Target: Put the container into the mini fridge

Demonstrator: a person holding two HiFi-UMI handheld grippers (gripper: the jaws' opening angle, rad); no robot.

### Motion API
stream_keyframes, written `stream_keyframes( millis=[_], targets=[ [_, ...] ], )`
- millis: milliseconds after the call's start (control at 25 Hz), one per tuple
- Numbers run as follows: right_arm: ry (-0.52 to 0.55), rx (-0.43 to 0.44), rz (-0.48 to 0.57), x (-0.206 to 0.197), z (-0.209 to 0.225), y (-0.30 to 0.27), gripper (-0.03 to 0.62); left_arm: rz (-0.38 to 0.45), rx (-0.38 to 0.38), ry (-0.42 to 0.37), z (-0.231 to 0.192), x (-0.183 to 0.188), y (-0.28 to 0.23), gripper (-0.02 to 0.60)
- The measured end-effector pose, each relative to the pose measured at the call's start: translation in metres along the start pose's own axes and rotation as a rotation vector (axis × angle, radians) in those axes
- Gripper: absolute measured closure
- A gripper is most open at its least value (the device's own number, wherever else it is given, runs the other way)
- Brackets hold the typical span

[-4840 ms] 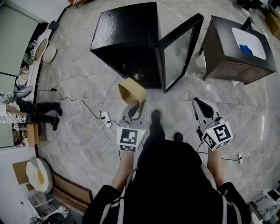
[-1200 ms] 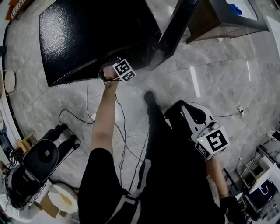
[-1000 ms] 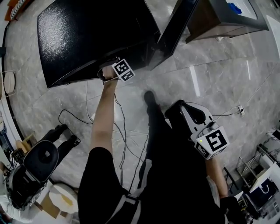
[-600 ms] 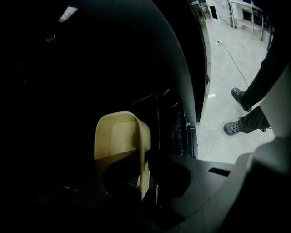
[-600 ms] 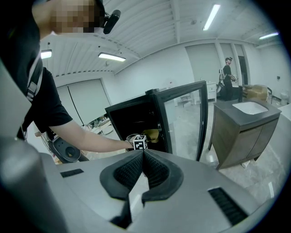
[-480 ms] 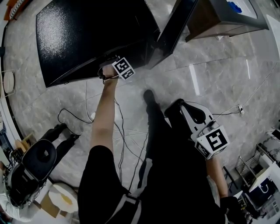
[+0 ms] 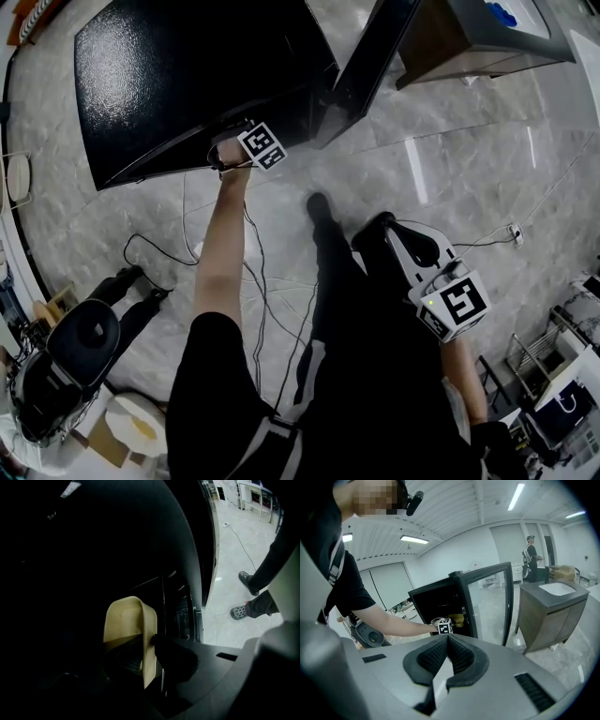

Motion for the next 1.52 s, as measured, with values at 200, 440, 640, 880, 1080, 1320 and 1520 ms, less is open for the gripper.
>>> stream_keyframes(
  millis=[200,440,640,880,1080,1320,1520],
  targets=[
    [-0.004,-0.002,0.007,0.001,-0.001,0.002,0.576,0.007,-0.004,0.007,-0.003,0.000,0.004,0.481],
    [0.000,0.008,0.015,0.001,-0.002,0.005,0.576,0.015,-0.005,0.028,0.001,0.001,0.010,0.431],
    [0.006,0.008,0.032,0.005,-0.004,0.008,0.576,0.027,0.017,0.033,-0.005,-0.001,0.025,0.431],
    [0.011,0.021,0.067,0.011,-0.006,0.011,0.576,0.067,0.035,0.076,0.001,0.001,0.053,0.431],
    [0.020,0.036,0.115,0.017,-0.009,0.022,0.576,0.084,0.064,0.088,0.006,0.002,0.086,0.431],
    [0.044,0.052,0.170,0.023,-0.012,0.041,0.576,0.114,0.081,0.115,0.020,0.007,0.125,0.434],
    [0.066,0.071,0.206,0.027,0.002,0.055,0.576,0.154,0.100,0.175,0.029,0.025,0.155,0.463]
  ],
)
Point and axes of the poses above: the fingertips, and each gripper's own axes: y backward along the fingers, z to its right, x out of its top, the point moved 5 cm from there along y, backward along the fingers, and after that the axes turned 11 degrees about -x, right-handed, at the moved point
